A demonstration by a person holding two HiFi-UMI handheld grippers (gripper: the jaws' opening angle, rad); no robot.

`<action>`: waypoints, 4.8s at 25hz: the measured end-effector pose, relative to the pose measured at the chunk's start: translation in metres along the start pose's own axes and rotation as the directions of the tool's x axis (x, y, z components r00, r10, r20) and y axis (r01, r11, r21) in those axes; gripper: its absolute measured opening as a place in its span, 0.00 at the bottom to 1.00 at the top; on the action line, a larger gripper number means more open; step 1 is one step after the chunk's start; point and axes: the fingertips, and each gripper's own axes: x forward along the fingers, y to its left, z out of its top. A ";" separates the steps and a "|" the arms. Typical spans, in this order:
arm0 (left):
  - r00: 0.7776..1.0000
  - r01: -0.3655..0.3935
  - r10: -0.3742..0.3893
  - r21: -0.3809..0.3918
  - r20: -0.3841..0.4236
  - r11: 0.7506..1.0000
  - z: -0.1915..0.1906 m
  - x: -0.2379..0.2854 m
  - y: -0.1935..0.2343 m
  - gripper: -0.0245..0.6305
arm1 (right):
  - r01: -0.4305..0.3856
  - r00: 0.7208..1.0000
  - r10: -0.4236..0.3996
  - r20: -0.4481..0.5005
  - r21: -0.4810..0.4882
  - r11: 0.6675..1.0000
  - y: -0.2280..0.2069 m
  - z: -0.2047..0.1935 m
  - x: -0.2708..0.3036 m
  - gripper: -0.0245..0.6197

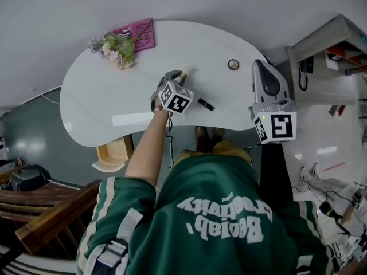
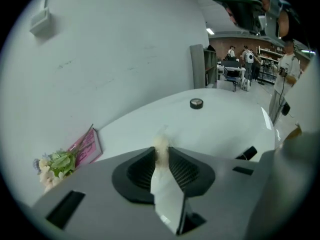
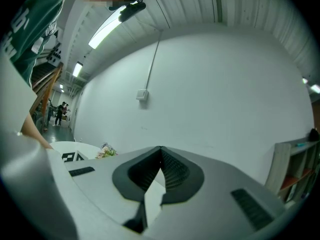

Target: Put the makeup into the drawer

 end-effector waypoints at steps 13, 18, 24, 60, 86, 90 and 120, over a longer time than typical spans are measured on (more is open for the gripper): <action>0.816 -0.048 0.172 -0.231 0.552 0.972 0.189 -0.148 0.050 0.18 | 0.020 0.996 -0.019 0.084 -0.009 1.000 -0.016 0.031 0.009 0.05; 0.677 -0.089 0.233 -0.237 0.698 0.968 0.237 -0.198 0.044 0.19 | 0.051 0.991 -0.049 0.121 -0.010 0.999 -0.029 0.039 0.003 0.05; 0.676 -0.150 0.300 -0.272 0.674 0.950 0.233 -0.201 0.044 0.19 | -0.005 0.993 0.007 0.121 -0.019 1.000 -0.032 0.038 0.012 0.05; 0.463 -0.623 0.823 -0.540 0.329 0.566 -0.014 -0.435 0.136 0.22 | -0.663 0.712 0.650 0.265 -0.049 0.747 0.303 0.102 0.077 0.05; 0.702 -0.656 0.609 -0.668 -0.369 0.351 -0.408 -0.388 0.083 0.22 | -0.829 0.519 0.827 0.214 -0.108 0.549 0.514 0.117 0.050 0.05; 0.756 -0.622 0.507 -0.694 -0.414 0.362 -0.441 -0.360 0.071 0.22 | -0.811 0.548 0.814 0.194 -0.116 0.574 0.509 0.112 0.055 0.05; 0.751 -0.611 0.594 -0.646 -0.290 0.457 -0.403 -0.371 0.120 0.43 | -0.736 0.646 0.741 0.182 -0.107 0.668 0.491 0.106 0.072 0.05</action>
